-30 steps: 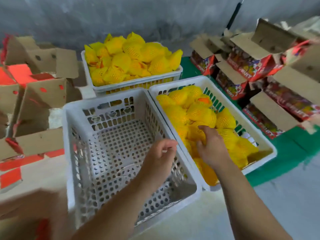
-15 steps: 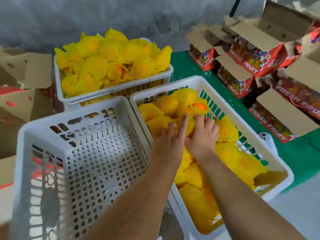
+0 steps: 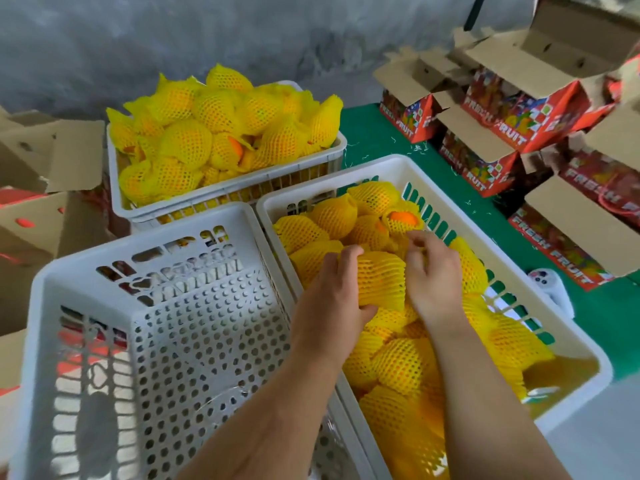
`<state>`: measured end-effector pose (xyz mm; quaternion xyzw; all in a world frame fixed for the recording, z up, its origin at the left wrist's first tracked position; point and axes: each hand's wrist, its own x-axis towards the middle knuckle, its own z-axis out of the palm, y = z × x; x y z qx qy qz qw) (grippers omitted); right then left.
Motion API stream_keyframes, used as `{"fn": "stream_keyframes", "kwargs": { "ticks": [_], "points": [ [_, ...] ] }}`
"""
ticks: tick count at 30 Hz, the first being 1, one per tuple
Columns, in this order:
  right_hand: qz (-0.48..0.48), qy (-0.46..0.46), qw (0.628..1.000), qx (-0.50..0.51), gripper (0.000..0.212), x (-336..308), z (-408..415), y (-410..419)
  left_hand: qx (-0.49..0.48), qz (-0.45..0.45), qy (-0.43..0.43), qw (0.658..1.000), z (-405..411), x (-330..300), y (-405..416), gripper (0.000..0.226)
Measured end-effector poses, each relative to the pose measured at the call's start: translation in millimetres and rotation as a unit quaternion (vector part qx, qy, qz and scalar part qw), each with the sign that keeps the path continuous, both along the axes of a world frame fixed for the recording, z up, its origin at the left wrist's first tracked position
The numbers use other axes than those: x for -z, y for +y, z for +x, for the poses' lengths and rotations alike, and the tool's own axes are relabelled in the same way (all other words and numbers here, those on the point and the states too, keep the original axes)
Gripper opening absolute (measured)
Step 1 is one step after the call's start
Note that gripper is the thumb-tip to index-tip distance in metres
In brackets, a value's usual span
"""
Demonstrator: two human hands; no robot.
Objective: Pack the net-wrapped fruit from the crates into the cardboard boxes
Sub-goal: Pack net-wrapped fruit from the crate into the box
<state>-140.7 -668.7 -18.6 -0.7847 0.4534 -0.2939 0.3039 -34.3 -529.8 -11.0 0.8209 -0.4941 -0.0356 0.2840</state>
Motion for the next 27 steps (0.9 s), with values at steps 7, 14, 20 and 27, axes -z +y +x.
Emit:
{"fn": "stream_keyframes", "kwargs": {
  "ticks": [7,14,20,27],
  "points": [
    [0.072,0.374,0.924,-0.013,0.083,-3.3,10.4,-9.4,0.008,-0.026,0.005,1.000,0.9,-2.6,-0.1,0.083],
    [0.058,0.487,0.867,-0.086,0.098,-20.3,-6.2,-28.2,0.018,-0.021,0.012,1.000,2.3,-3.0,1.1,0.082],
    [-0.060,0.388,0.919,0.030,0.087,-9.6,-18.5,-16.4,-0.014,-0.034,0.011,0.999,2.9,-4.5,-0.1,0.088],
    [0.101,-0.109,0.985,0.088,0.071,-48.5,-27.4,24.5,-0.031,-0.065,0.093,0.993,2.0,-8.4,0.8,0.087]
  ]
}}
